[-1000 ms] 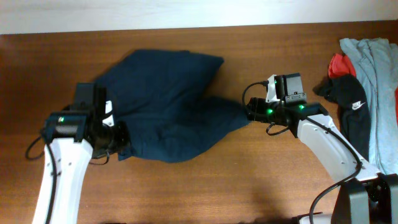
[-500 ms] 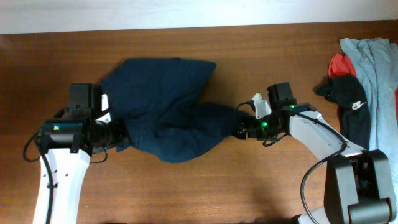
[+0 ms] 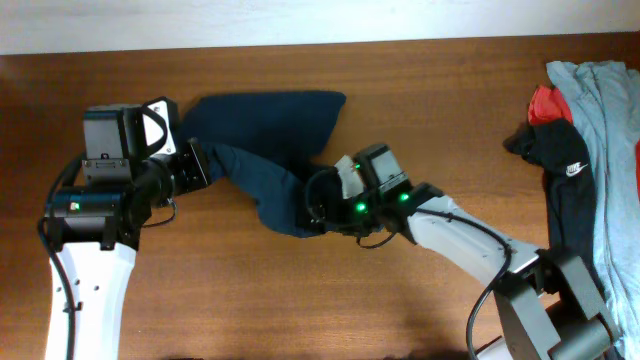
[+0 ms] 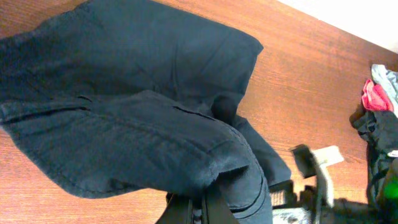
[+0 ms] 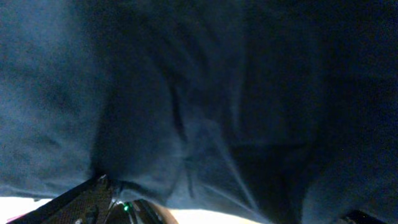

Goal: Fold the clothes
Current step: 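Pull the shorts apart with both grippers to stretch them out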

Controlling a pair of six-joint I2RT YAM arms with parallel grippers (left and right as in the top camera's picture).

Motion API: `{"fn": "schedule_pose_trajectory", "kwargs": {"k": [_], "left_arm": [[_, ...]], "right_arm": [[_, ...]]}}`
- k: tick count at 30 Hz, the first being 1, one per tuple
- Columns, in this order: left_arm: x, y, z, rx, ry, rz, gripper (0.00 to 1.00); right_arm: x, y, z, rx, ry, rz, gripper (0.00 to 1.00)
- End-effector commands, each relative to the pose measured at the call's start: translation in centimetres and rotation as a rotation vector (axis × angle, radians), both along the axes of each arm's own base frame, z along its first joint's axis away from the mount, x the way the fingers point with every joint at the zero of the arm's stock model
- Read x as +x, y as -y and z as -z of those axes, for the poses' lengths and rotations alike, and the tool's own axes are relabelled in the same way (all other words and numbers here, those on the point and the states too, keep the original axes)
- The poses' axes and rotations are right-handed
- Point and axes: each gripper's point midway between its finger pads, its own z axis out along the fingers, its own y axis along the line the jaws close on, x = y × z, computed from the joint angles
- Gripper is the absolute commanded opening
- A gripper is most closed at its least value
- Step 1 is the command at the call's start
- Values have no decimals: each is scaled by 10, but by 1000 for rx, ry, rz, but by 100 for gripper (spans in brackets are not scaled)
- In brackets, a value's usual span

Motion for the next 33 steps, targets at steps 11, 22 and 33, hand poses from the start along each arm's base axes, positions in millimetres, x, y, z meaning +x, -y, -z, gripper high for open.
{"fn": "schedule_pose_trajectory", "kwargs": {"k": [11, 22, 33], "left_arm": [[16, -4, -46, 0, 154, -20, 1], [39, -9, -75, -15, 294, -76, 1], [41, -9, -78, -26, 303, -84, 1]], "right_arm": [[26, 97, 15, -530, 317, 9, 89], [1, 102, 34, -334, -226, 358, 97], [3, 55, 73, -324, -325, 461, 93]]}}
